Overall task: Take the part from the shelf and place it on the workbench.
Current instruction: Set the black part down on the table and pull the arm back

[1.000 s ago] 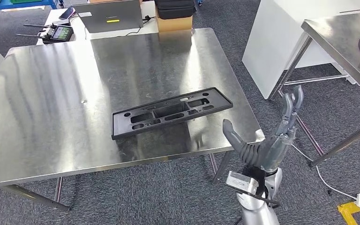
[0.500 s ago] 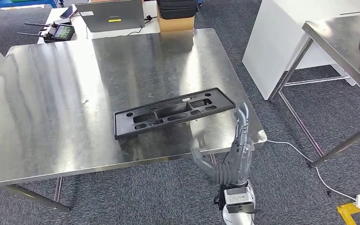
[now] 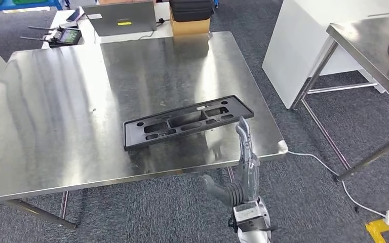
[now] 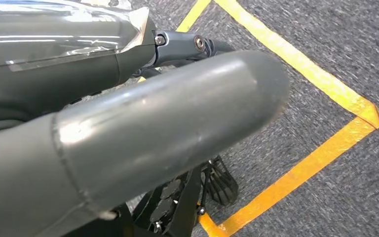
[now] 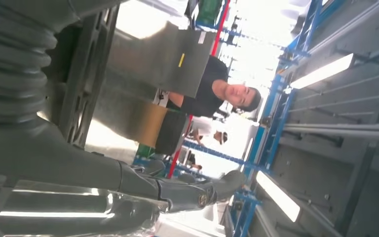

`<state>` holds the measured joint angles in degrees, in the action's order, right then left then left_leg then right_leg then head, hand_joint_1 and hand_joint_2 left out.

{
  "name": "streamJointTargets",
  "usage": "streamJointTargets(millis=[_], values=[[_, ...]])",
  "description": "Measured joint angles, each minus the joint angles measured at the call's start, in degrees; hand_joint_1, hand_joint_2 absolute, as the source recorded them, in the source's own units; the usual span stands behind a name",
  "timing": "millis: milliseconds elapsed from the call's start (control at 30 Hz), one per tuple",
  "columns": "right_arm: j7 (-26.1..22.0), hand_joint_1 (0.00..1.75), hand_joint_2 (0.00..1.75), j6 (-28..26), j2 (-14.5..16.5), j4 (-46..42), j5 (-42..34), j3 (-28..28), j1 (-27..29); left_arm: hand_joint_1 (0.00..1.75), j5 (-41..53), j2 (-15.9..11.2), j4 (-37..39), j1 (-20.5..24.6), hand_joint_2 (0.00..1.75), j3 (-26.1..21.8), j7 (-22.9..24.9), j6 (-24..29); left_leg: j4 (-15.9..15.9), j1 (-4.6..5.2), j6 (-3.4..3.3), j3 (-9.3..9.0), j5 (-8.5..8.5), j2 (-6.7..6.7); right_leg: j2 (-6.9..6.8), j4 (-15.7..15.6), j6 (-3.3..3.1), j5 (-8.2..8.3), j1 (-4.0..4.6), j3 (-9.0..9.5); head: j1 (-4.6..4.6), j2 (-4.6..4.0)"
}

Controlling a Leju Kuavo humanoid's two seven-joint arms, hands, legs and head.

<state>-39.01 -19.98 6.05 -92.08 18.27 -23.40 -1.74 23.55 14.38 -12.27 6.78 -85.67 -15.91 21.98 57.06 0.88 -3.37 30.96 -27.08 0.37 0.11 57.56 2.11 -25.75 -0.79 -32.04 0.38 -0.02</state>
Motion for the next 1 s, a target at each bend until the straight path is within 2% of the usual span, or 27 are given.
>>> streamJointTargets(millis=[67,100,133,200,233,267,300,333,400,433,467,500,567,600,633,700,733,767,800,833,867,933,967,1000], values=[[-0.50,0.00,0.00,0.82,0.07,0.99,0.10,-0.22,-0.15,0.00,-0.35,0.21,0.01,0.01,0.00,-0.27,-0.09,0.74,0.62,-0.17,0.56,0.36,-0.48,-0.11,0.01,-0.41,-0.67,0.15,-0.46,-0.30,0.01,0.00],[-0.62,0.00,0.00,1.15,0.15,1.40,0.12,-0.35,-0.21,0.00,-0.46,0.31,0.01,0.01,0.00,-0.34,-0.11,1.07,1.69,-0.34,0.94,0.85,-1.61,-0.23,-0.01,-0.51,-1.06,0.40,-0.70,-0.51,-0.16,0.00],[-0.72,0.00,0.00,1.34,0.26,1.75,0.13,-0.46,-0.26,0.00,-0.55,0.37,0.01,0.00,0.00,-0.42,-0.11,1.32,3.78,-0.54,1.36,1.70,-3.47,-0.36,-0.06,-0.61,-1.48,0.67,-0.92,-0.80,-0.31,0.00],[-0.85,0.00,0.00,1.53,0.45,2.40,0.14,-0.58,-0.33,0.00,-0.63,0.46,0.01,0.00,0.00,-0.50,-0.09,1.79,10.63,-1.01,2.14,4.22,-8.28,-0.48,-0.18,-0.57,-2.08,1.24,-0.81,-1.66,-0.67,0.00],[-0.86,0.00,0.00,1.52,0.50,2.72,0.13,-0.61,-0.34,0.00,-0.67,0.49,0.01,-0.01,0.00,-0.53,-0.04,2.04,13.81,-1.25,2.45,5.22,-9.91,-0.48,-0.24,-0.55,-2.16,1.56,-0.77,-2.14,-0.68,0.00],[-0.86,0.00,0.00,1.50,0.52,3.01,0.02,-0.61,-0.35,0.00,-0.74,0.51,0.01,-0.02,0.00,-0.55,0.03,2.32,15.52,-1.49,2.69,5.47,-10.43,-0.48,-0.28,-0.52,-2.15,1.94,-0.76,-2.63,-0.70,0.00],[-0.84,0.00,0.00,1.48,0.53,3.26,-0.20,-0.58,-0.35,0.00,-0.87,0.53,0.01,-0.02,0.00,-0.56,0.10,2.59,15.01,-1.73,2.88,4.59,-9.68,-0.47,-0.29,-0.50,-1.99,2.32,-0.81,-3.09,-0.69,0.00],[-0.81,0.00,0.00,1.45,0.53,3.42,-0.49,-0.53,-0.35,0.00,-1.02,0.54,0.01,-0.01,0.00,-0.58,0.16,2.82,12.37,-1.99,3.05,2.61,-8.05,-0.47,-0.27,-0.48,-1.75,2.69,-0.90,-3.50,-0.69,0.00],[-0.73,0.00,0.00,1.43,0.52,3.58,-1.16,-0.32,-0.40,0.00,-1.34,0.67,0.01,0.10,0.00,-0.61,0.21,3.10,4.30,-2.39,3.38,-2.71,-5.30,-0.64,-0.15,-0.35,-1.00,3.42,-0.92,-4.14,-0.74,0.00],[-0.70,0.00,0.00,1.42,0.51,3.62,-1.39,-0.15,-0.45,0.00,-1.45,0.79,0.02,0.16,0.00,-0.66,0.21,3.17,1.50,-2.38,3.29,-4.43,-4.68,-0.90,-0.10,-0.34,-0.59,3.81,-0.85,-4.27,-0.64,0.00],[-0.68,0.00,0.00,1.43,0.51,3.65,-1.56,0.01,-0.52,0.00,-1.55,0.92,0.02,0.21,0.00,-0.73,0.21,3.22,-0.04,-2.26,3.14,-5.25,-4.62,-1.16,-0.06,-0.33,-0.10,4.20,-0.75,-4.32,-0.61,0.00],[-0.66,0.00,0.00,1.43,0.50,3.69,-1.67,0.14,-0.56,0.00,-1.64,1.00,0.03,0.24,0.00,-0.83,0.21,3.24,-0.31,-1.95,2.80,-5.20,-4.61,-1.39,-0.04,-0.46,0.42,4.66,-0.69,-4.32,-0.50,0.00],[-0.64,0.00,0.00,1.43,0.42,3.78,-1.77,0.39,-0.55,0.00,-1.77,1.14,0.04,0.26,0.00,-0.99,0.20,3.25,-0.32,-1.60,1.72,-4.18,-3.66,-1.24,0.04,-0.63,1.37,5.26,-0.62,-4.54,-0.40,0.00],[-0.62,0.00,0.00,1.43,0.36,3.83,-1.80,0.49,-0.51,0.00,-1.79,1.22,0.04,0.28,0.00,-1.03,0.19,3.25,-0.44,-1.48,1.04,-3.54,-3.00,-1.07,0.08,-0.03,1.41,4.50,-0.63,-5.14,-0.34,0.00],[-0.61,0.00,0.00,1.42,0.26,3.87,-1.81,0.58,-0.48,0.00,-1.80,1.29,0.04,0.30,0.00,-1.05,0.19,3.25,-0.60,-1.42,0.34,-2.81,-2.27,-0.83,0.11,1.65,1.12,2.76,-0.64,-6.04,-0.24,0.00],[-0.58,0.00,0.00,1.39,0.08,4.02,-1.83,0.68,-0.48,0.00,-1.81,1.36,0.03,0.32,0.00,-1.13,0.18,3.21,-0.63,-1.16,-0.52,-1.22,-0.95,-0.47,0.08,8.62,0.18,-2.66,-0.68,-8.41,0.07,0.00],[-0.57,0.00,0.00,1.33,-0.03,4.11,-1.83,0.72,-0.46,0.00,-1.86,1.37,0.03,0.30,0.00,-1.22,0.16,3.07,-0.59,-0.96,-0.72,-0.39,-0.29,-0.28,0.08,12.57,0.11,-4.72,-0.64,-9.19,0.24,0.00],[-0.57,0.00,0.00,1.23,-0.11,4.22,-1.83,0.77,-0.41,0.00,-1.96,1.37,0.03,0.30,0.00,-1.34,0.14,2.83,-0.55,-0.73,-0.81,0.47,0.35,-0.12,0.07,15.52,0.32,-5.71,-0.56,-9.34,0.31,0.00],[-0.57,0.00,0.00,1.09,-0.19,4.30,-1.83,0.80,-0.34,0.00,-2.13,1.38,0.03,0.30,0.00,-1.45,0.09,2.45,-0.51,-0.46,-0.87,1.21,0.95,0.00,0.07,16.59,0.69,-5.60,-0.42,-8.51,0.33,0.00],[-0.58,0.00,0.00,0.89,-0.26,4.36,-1.83,0.84,-0.24,0.00,-2.30,1.38,0.03,0.30,0.00,-1.54,0.04,1.94,-0.49,-0.18,-0.91,1.85,1.53,0.07,0.07,15.46,1.03,-4.73,-0.23,-6.60,0.33,0.00],[-0.58,0.00,0.00,0.69,-0.30,4.36,-1.83,0.86,-0.12,0.00,-2.44,1.38,0.03,0.31,0.00,-1.59,-0.01,1.42,-0.46,0.07,-0.93,2.37,2.07,0.09,0.07,12.31,1.07,-3.77,0.07,-3.70,0.32,0.01],[-0.58,0.00,0.00,0.29,-0.33,4.05,-1.74,0.92,0.17,0.00,-2.59,1.39,0.04,0.33,0.00,-1.62,-0.12,0.43,-0.38,0.49,-0.78,3.12,3.07,0.10,0.00,3.25,0.05,-3.56,0.86,2.97,0.27,0.01],[-0.57,0.00,0.00,0.11,-0.33,3.83,-1.65,0.98,0.37,0.00,-2.62,1.39,0.05,0.33,0.00,-1.63,-0.17,0.09,-0.35,0.59,-0.61,3.37,3.52,0.14,-0.02,-0.20,-0.55,-3.93,1.18,5.23,0.26,0.01],[-0.51,0.00,0.00,-0.09,-0.35,3.61,-1.54,1.08,0.67,0.00,-2.67,1.39,0.05,0.33,0.00,-1.65,-0.23,-0.16,-0.35,0.58,-0.36,3.53,3.94,0.18,-0.05,-2.21,-1.06,-4.32,1.43,6.28,0.25,0.00]])
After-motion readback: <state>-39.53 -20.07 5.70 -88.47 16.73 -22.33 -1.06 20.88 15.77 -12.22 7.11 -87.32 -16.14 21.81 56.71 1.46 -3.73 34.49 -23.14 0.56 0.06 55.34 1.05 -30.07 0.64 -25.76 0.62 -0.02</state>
